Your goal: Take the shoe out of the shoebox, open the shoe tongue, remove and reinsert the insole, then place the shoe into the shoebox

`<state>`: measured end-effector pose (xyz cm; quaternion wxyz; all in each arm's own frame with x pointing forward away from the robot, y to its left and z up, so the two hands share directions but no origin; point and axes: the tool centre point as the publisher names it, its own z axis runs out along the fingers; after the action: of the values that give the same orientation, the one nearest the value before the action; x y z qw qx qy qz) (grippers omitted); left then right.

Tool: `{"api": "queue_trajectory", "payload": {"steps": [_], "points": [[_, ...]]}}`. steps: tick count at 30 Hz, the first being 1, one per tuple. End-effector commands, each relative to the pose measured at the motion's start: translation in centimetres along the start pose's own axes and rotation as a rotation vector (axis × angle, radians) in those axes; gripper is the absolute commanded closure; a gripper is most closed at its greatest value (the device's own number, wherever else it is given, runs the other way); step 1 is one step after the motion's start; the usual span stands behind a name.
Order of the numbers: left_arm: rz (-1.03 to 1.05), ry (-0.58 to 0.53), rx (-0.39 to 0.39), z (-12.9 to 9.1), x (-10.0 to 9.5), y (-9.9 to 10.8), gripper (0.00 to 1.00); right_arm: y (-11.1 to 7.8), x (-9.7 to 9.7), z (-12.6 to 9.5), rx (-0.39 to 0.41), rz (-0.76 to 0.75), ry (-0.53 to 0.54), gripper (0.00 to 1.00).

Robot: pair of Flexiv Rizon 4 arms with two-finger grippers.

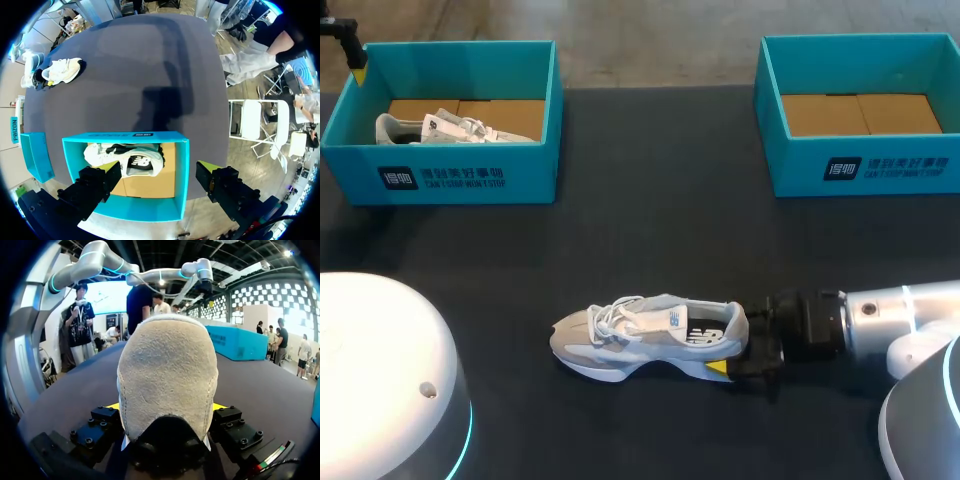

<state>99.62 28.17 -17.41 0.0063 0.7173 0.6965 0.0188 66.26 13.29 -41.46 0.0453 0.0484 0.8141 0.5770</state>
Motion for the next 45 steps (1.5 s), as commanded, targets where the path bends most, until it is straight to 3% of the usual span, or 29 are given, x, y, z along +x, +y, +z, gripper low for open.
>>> {"api": "queue_trajectory", "payload": {"steps": [1,17,21,23,24,27,28,30,32,35,40,45], "points": [[0.0,0.003,-0.002,0.0,0.0,-0.1,0.0,0.0,0.0,0.2,0.006,0.001,0.003,1.0],[0.001,-0.006,-0.006,-0.3,-0.3,-0.5,0.0,-0.1,0.3,0.3,-0.005,-0.002,0.017,1.0],[-0.106,-0.027,-0.017,-0.6,-2.4,-2.6,0.0,-0.1,0.3,0.3,-0.005,-0.002,0.017,1.0],[-0.201,-0.007,0.048,-0.8,-3.6,-3.0,0.0,-0.1,0.3,0.3,-0.005,-0.002,0.017,1.0],[-0.229,-0.004,0.023,-0.7,-4.0,-3.5,0.0,-0.1,0.3,0.3,-0.005,-0.002,0.017,1.0],[-0.379,0.039,0.134,-0.4,-5.5,-3.9,0.0,-0.1,0.3,0.3,-0.005,-0.002,0.017,1.0],[-0.409,0.035,0.089,-0.1,-5.9,-4.3,0.0,-0.1,0.3,0.3,-0.005,-0.002,0.017,1.0],[-0.525,0.06,0.161,0.1,-6.6,-4.3,0.0,-0.1,0.3,0.3,-0.005,-0.002,0.017,1.0],[-0.618,0.049,0.108,0.1,-7.2,-4.7,0.0,-0.1,0.3,0.3,-0.005,-0.002,0.017,1.0],[-0.771,0.044,0.195,-0.2,-8.0,-5.0,0.0,-0.1,0.3,0.3,-0.005,-0.002,0.017,1.0],[-0.912,0.08,0.245,0.4,-11.5,-7.4,0.0,-0.1,0.3,0.3,-0.005,-0.002,0.017,1.0],[-1.026,0.034,0.283,1.0,-14.6,-9.6,0.0,-0.1,0.3,0.3,-0.005,-0.002,0.017,1.0]]}}
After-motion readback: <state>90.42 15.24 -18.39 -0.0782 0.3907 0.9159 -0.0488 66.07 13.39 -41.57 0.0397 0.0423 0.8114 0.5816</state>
